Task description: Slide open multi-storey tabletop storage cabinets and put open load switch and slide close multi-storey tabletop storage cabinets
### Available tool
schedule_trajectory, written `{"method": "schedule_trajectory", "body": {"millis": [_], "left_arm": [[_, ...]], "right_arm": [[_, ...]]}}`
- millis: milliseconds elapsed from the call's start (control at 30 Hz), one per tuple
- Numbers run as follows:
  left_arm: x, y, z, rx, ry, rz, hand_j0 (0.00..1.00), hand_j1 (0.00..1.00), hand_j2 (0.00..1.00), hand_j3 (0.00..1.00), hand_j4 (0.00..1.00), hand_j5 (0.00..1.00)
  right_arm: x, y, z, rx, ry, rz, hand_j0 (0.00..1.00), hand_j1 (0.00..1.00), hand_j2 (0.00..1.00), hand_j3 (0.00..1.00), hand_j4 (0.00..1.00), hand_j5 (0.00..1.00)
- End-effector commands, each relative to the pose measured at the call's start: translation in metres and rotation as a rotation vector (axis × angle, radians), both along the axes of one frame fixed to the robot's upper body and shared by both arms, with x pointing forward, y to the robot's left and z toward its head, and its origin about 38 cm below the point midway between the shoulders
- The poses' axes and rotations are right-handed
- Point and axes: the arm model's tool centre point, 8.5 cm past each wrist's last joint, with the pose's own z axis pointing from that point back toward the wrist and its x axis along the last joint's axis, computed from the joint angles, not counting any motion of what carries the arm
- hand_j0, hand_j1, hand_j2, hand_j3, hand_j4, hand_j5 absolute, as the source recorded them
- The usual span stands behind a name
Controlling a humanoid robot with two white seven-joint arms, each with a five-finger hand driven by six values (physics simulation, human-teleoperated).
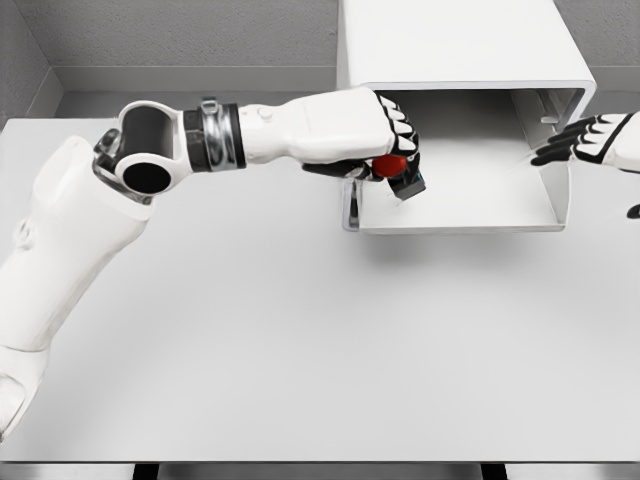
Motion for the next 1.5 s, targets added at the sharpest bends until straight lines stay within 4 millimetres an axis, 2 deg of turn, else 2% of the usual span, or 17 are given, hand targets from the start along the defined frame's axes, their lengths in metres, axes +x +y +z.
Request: {"method": "schedule_trajectory", "body": {"millis": [0, 367, 500, 600, 633, 700, 767, 833, 1200, 1367, 1467], "left_arm": [[0.008, -0.017, -0.011, 0.016, 0.015, 0.020, 0.45, 0.45, 0.45, 0.45, 0.45, 0.45], [0.009, -0.021, -0.013, 0.017, 0.030, 0.015, 0.45, 0.45, 0.45, 0.45, 0.45, 0.45], [0.009, -0.022, -0.014, 0.020, 0.028, 0.016, 0.45, 0.45, 0.45, 0.45, 0.45, 0.45], [0.009, -0.022, -0.013, 0.019, 0.028, 0.017, 0.47, 0.47, 0.47, 0.47, 0.47, 0.47], [0.009, -0.022, -0.013, 0.019, 0.028, 0.017, 0.50, 0.50, 0.50, 0.50, 0.50, 0.50], [0.009, -0.022, -0.012, 0.018, 0.024, 0.017, 0.71, 0.71, 0.71, 0.71, 0.71, 0.71], [0.009, -0.022, -0.010, 0.018, 0.019, 0.016, 0.77, 0.77, 0.77, 0.77, 0.77, 0.77], [0.010, -0.022, -0.011, 0.020, 0.019, 0.018, 0.91, 0.91, 0.91, 0.91, 0.91, 0.91], [0.006, -0.019, -0.006, 0.002, 0.016, 0.007, 1.00, 1.00, 1.00, 1.00, 1.00, 1.00], [0.000, 0.002, 0.005, -0.012, 0.003, 0.000, 1.00, 1.00, 1.00, 1.00, 1.00, 1.00], [-0.013, 0.024, 0.018, -0.022, -0.013, -0.027, 1.00, 1.00, 1.00, 1.00, 1.00, 1.00]], "right_arm": [[-0.002, -0.006, 0.010, 0.001, -0.017, -0.018, 1.00, 1.00, 1.00, 1.00, 1.00, 1.00], [-0.001, -0.011, 0.010, 0.001, -0.017, -0.033, 1.00, 1.00, 1.00, 1.00, 1.00, 1.00], [0.000, -0.008, 0.001, 0.011, 0.005, -0.028, 1.00, 1.00, 1.00, 1.00, 1.00, 1.00], [0.000, -0.008, 0.002, 0.012, 0.002, -0.028, 1.00, 1.00, 1.00, 1.00, 1.00, 1.00], [0.000, -0.009, 0.002, 0.009, 0.002, -0.028, 1.00, 1.00, 1.00, 1.00, 1.00, 1.00], [0.000, -0.009, 0.003, 0.008, 0.002, -0.029, 1.00, 1.00, 1.00, 1.00, 1.00, 1.00], [-0.001, -0.010, 0.002, 0.005, 0.004, -0.031, 1.00, 1.00, 1.00, 1.00, 1.00, 1.00], [-0.001, -0.010, 0.001, 0.004, 0.006, -0.030, 1.00, 1.00, 1.00, 1.00, 1.00, 1.00], [-0.002, -0.007, -0.005, 0.007, 0.021, -0.023, 1.00, 1.00, 1.00, 1.00, 1.00, 1.00], [-0.003, -0.004, -0.009, 0.062, 0.050, -0.014, 1.00, 1.00, 1.00, 1.00, 1.00, 1.00], [-0.003, -0.004, -0.009, 0.060, 0.048, -0.014, 1.00, 1.00, 1.00, 1.00, 1.00, 1.00]]}}
